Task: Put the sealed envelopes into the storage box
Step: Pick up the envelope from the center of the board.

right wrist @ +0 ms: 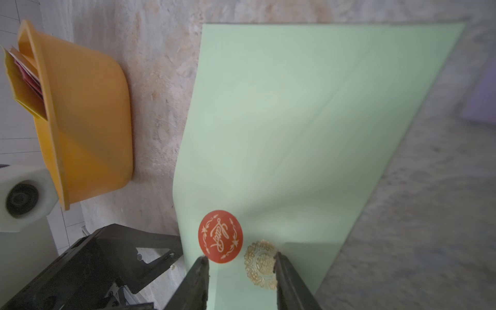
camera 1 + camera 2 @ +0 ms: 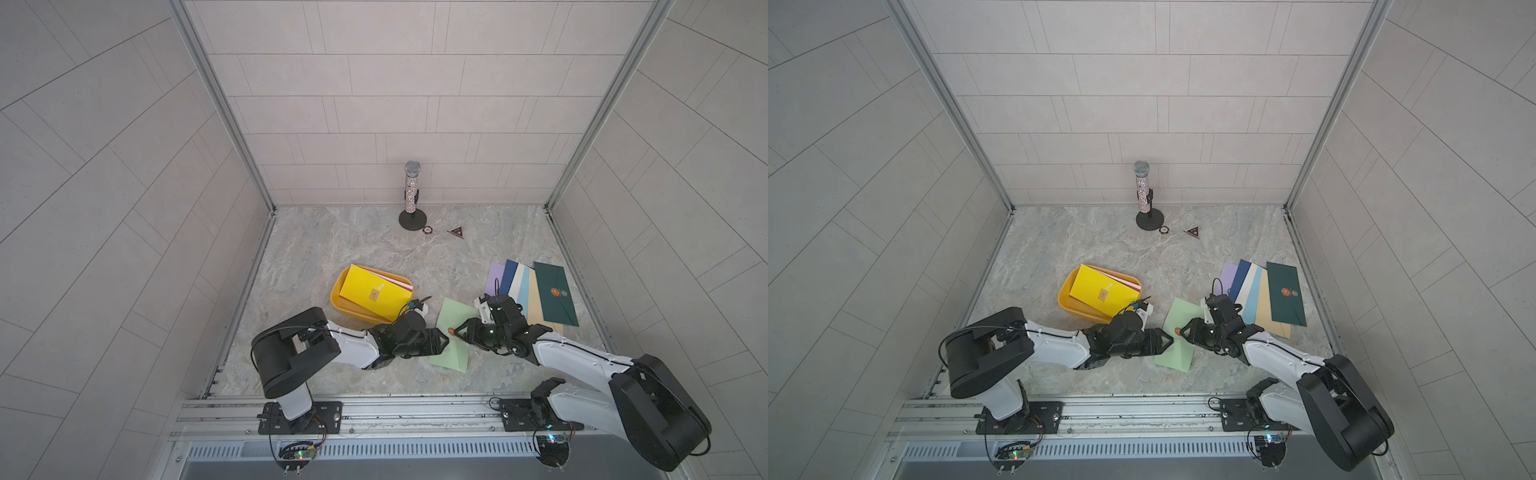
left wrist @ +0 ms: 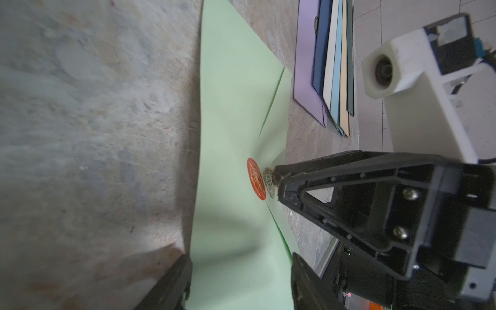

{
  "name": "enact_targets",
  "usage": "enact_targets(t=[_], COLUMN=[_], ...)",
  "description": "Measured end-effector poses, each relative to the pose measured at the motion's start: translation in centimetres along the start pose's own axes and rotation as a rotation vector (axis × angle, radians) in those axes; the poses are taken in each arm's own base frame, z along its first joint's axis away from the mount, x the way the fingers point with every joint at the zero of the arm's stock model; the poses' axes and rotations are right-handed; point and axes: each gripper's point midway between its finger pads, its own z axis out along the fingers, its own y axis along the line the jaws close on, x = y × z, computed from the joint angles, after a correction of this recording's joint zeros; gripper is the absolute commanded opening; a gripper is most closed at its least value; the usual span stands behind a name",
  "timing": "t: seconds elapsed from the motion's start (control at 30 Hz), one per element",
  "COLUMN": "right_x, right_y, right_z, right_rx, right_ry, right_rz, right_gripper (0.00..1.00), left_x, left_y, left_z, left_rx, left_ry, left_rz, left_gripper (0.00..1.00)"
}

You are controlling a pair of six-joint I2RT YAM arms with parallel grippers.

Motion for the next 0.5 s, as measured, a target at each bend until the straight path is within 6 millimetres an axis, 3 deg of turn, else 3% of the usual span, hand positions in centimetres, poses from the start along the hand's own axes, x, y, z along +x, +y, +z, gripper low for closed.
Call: enact_targets(t=[0.5], right_x=[0.3], right_y=[2.7], right_z=[1.2], right_rx=[-0.095], right_ry=[0.072], right_rz=[-0.025], right_gripper=[0.44], left_x=[1.3], left_y=[0.7], left_z=[-1.9], left_rx=[0.016], left_ry=[0.006], left_rz=[-0.031], left_gripper=[0.64])
